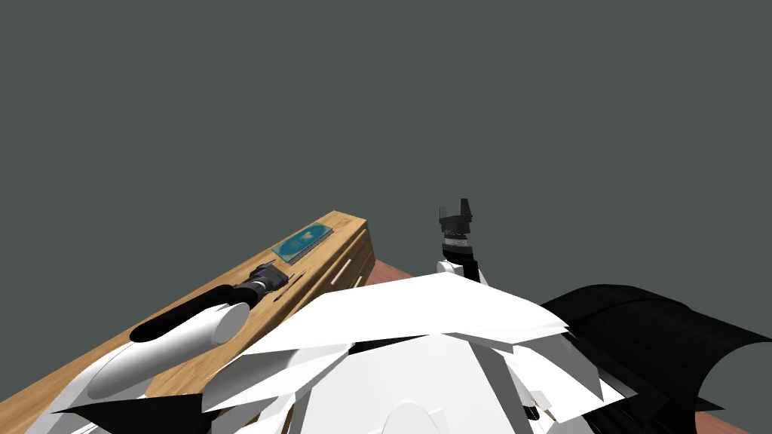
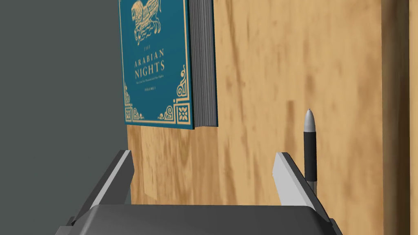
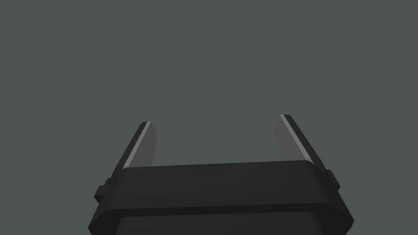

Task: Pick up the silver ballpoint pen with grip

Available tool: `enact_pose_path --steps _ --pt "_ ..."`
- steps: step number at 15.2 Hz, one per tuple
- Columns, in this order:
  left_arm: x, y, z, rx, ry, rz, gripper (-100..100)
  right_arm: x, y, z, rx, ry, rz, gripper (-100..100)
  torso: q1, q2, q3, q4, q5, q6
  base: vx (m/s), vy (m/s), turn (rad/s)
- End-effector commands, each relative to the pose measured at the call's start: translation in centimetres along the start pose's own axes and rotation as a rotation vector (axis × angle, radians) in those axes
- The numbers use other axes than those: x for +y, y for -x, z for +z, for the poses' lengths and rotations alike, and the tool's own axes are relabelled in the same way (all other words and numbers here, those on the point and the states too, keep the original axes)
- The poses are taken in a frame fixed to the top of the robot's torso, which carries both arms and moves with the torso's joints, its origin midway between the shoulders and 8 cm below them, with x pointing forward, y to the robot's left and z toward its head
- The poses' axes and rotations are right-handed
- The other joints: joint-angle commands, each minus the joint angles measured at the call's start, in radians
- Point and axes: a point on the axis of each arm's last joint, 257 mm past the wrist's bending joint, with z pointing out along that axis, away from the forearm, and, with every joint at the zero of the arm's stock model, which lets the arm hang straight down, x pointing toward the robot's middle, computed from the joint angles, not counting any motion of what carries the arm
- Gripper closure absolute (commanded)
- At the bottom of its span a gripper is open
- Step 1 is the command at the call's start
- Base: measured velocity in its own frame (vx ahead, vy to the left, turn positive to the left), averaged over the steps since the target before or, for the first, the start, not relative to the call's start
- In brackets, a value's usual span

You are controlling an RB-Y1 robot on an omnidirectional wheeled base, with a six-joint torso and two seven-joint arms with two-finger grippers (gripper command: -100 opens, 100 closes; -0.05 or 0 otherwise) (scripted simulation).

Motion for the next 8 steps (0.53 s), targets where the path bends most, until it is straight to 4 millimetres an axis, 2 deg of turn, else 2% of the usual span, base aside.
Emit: enact_pose_path --steps 1,3,4,8 --pt "0.7 1.0 -0.3 -0.027 0.036 -0.03 -100 0.0 0.0 0.0 0.0 0.0 0.0 0 0.0 0.0 0.0 0.0 0.0 0.0 0.026 0.008 -0.176" --pt "1.3 1.3 -0.3 -0.04 0.058 -0.03 -100 0.0 0.0 0.0 0.0 0.0 0.0 0 0.0 0.0 0.0 0.0 0.0 0.0 0.014 0.009 -0.041" --pt "1.5 2.4 -0.7 -0.062 0.081 -0.071 -100 0.0 0.0 0.0 0.0 0.0 0.0 0 0.0 0.0 0.0 0.0 0.0 -0.001 0.019 0.005 -0.132" --pt "2.9 4.0 -1.3 -0.111 0.147 -0.112 -100 0.0 0.0 0.0 0.0 0.0 0.0 0 0.0 0.0 0.0 0.0 0.0 0.0 0.024 0.01 -0.134"
